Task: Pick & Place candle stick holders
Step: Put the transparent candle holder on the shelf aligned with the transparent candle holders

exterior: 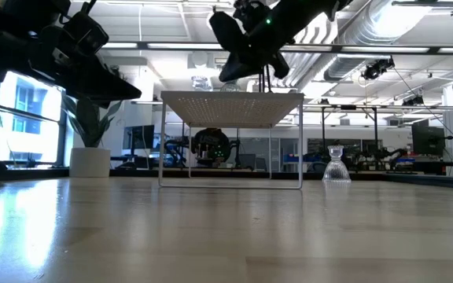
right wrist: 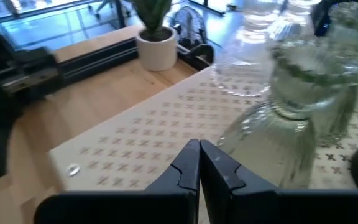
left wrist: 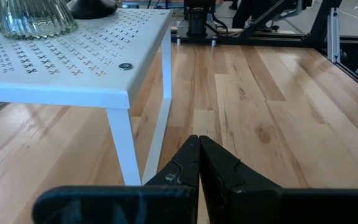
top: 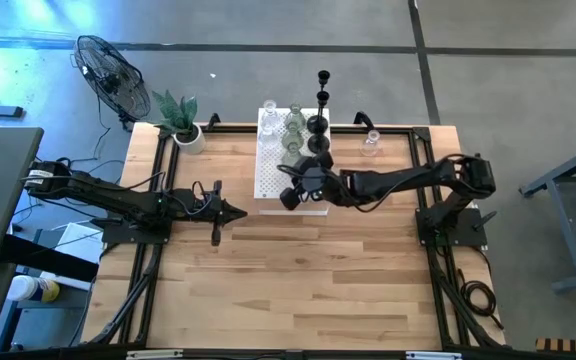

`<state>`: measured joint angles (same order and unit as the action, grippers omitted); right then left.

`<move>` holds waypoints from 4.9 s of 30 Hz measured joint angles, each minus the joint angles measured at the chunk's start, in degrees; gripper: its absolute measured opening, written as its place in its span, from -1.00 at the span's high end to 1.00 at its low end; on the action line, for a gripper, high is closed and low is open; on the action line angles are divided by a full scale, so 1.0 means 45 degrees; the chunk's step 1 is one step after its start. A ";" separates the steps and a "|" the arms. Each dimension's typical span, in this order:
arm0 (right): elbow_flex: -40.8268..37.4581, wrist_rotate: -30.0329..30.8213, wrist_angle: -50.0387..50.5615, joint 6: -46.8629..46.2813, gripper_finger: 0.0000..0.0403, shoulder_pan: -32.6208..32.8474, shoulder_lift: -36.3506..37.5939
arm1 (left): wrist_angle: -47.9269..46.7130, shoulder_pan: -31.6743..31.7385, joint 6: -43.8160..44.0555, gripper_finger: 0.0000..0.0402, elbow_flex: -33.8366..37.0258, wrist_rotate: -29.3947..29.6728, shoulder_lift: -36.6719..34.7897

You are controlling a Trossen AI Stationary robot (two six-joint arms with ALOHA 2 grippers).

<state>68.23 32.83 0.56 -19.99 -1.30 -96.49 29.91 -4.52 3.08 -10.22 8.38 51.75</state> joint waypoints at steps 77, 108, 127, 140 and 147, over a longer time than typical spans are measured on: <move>-0.8646 -0.2086 -0.3109 -0.1310 -0.58 -1.0127 0.2894 | -0.0015 0.0000 -0.0289 1.00 0.0000 0.0066 0.0000; -0.8655 -0.3387 -0.2787 -0.0395 0.20 -0.8669 0.5527 | -0.0015 -0.0002 0.0090 1.00 0.0000 0.0246 0.0000; -0.8655 -0.1386 0.4215 -0.3314 0.26 0.1429 1.1293 | -0.0015 -0.0002 0.0440 1.00 0.0000 0.0238 0.0000; -0.8044 0.0600 -0.2045 -0.3832 0.26 0.6541 0.5414 | 0.0007 -0.0002 0.0490 1.00 0.0000 0.0158 0.0000; -0.5144 0.0428 -0.2224 -0.2642 0.23 0.5880 0.1703 | 0.0256 -0.0007 0.0712 1.00 0.0000 -0.0355 0.0000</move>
<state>45.08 34.75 -9.45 -31.88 25.16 -88.82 31.06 -4.56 6.28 -10.22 6.79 51.75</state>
